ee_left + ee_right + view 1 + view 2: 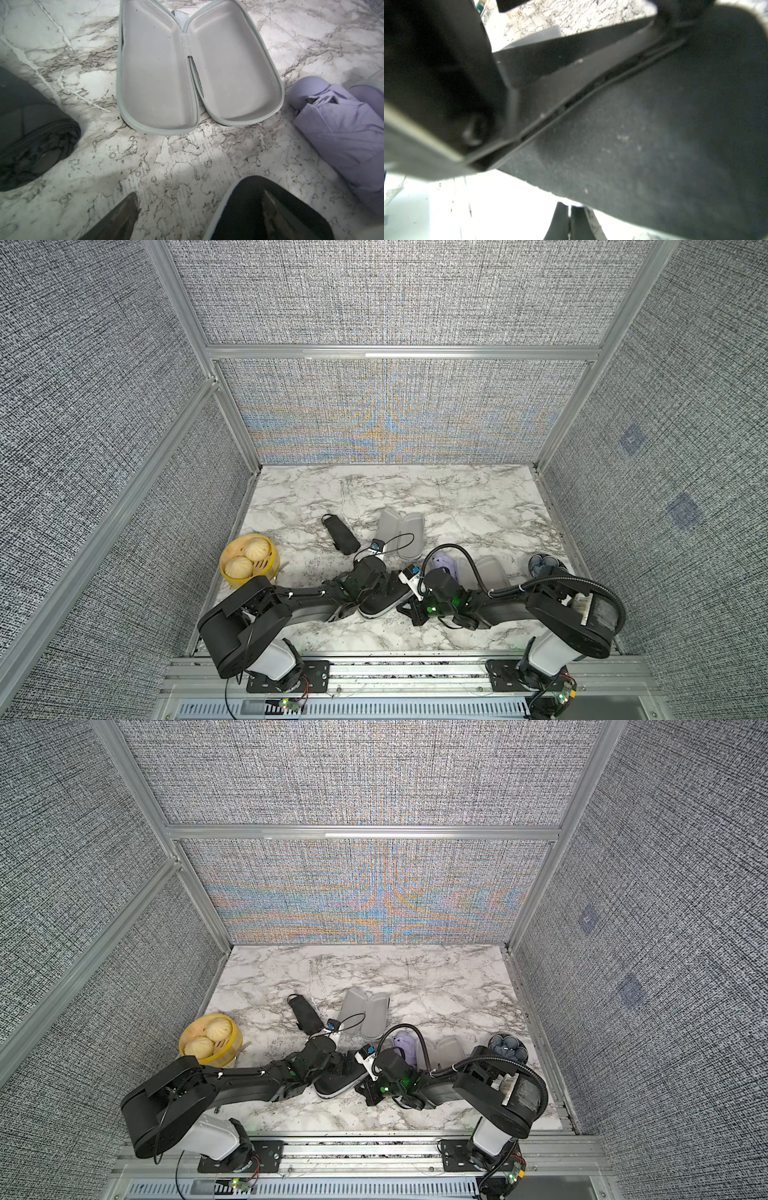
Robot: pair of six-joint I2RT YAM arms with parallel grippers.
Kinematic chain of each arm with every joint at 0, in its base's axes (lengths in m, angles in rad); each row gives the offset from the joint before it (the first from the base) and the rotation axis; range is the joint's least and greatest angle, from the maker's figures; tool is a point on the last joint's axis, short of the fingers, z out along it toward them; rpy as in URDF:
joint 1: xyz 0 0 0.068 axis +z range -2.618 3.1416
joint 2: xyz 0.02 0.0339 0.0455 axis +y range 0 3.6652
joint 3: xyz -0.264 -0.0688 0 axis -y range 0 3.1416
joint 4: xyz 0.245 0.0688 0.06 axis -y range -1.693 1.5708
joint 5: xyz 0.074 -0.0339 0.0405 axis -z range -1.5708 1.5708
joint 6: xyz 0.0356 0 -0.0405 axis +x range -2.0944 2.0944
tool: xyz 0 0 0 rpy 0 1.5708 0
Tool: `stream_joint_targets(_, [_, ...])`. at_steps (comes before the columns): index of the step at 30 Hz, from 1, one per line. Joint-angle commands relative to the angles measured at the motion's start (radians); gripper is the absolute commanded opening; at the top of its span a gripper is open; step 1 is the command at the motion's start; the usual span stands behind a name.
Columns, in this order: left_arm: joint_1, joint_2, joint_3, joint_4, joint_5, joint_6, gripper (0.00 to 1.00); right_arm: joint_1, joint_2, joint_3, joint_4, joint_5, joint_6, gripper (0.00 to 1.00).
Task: Put umbrellas into zippered umbrella sleeves
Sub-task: Zip the zipper on the umbrella sleeve.
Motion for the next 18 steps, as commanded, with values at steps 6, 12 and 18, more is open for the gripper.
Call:
stream_joint_targets(6, [-0.021,-0.015,-0.056,-0.082,0.446,-0.019,0.91,0.003,0.025,0.031,-0.076,0.028,-0.117,0.0])
stream_joint_targets(12, [-0.022,0.059,-0.078,-0.028,0.472,-0.039,0.86,-0.005,0.03,0.056,-0.11,0.054,-0.125,0.0])
stream_joint_targets(18, [-0.022,-0.113,-0.142,-0.089,0.448,-0.028,0.73,-0.037,0.027,0.09,-0.147,0.068,-0.147,0.0])
